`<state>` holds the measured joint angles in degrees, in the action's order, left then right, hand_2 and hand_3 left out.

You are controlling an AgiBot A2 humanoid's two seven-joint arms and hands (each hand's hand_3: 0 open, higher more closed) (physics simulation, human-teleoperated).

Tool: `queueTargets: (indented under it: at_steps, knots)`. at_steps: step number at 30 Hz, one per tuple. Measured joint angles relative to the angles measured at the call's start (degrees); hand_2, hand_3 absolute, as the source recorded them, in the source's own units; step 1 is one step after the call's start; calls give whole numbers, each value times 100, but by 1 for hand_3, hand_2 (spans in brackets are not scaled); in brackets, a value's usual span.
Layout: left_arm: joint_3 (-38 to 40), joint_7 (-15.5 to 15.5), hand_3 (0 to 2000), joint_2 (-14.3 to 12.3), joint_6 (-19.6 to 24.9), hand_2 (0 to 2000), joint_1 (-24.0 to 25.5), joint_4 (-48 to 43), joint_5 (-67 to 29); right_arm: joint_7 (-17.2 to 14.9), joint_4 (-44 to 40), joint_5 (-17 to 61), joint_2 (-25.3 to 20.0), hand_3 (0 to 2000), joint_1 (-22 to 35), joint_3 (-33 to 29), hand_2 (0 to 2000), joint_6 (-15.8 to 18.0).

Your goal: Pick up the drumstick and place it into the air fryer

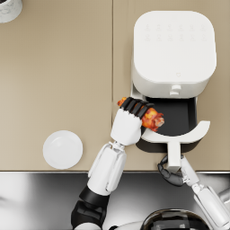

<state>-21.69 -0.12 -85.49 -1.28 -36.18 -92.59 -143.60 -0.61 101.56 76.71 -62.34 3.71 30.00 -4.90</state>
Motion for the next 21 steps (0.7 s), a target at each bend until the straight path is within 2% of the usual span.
queueTargets:
  at_steps: [1, 7, 8, 14, 15, 16, 20, 21]
  knots:
    - [-528, 0, 2000, 215, -9, 2000, -354, 129, 18, 1, 63, 0, 70, 2000, -39, 18, 2000, 22]
    - [-944, -4, 2000, -252, -15, 2000, -880, 942, 38, 18, 259, 2, 351, 2000, -137, 109, 2000, 172]
    - [-1480, -2, 2000, -17, -21, 2000, -1191, 1037, 45, 20, 257, 2, 358, 2000, -132, 114, 2000, 174]
    - [-1704, -4, 2000, -140, -12, 2000, -1216, 1421, 40, 25, 255, 2, 394, 2000, -118, 131, 2000, 218]
    - [-1717, -4, 1673, -161, -12, 639, -1210, 1468, 40, 25, 255, 3, 396, 2000, -117, 132, 2000, 220]
    - [-1722, 2, 1347, -177, 54, 0, -1203, 1503, 40, 26, 256, 3, 398, 2000, -117, 133, 2000, 220]
    - [-1708, 2, 40, -195, 204, 0, -1122, 1589, 41, 26, 256, 3, 401, 2000, -115, 136, 2000, 218]
    - [-1687, 5, 0, -190, 185, 0, -1094, 1597, 40, 26, 257, 3, 402, 2000, -115, 136, 2000, 218]
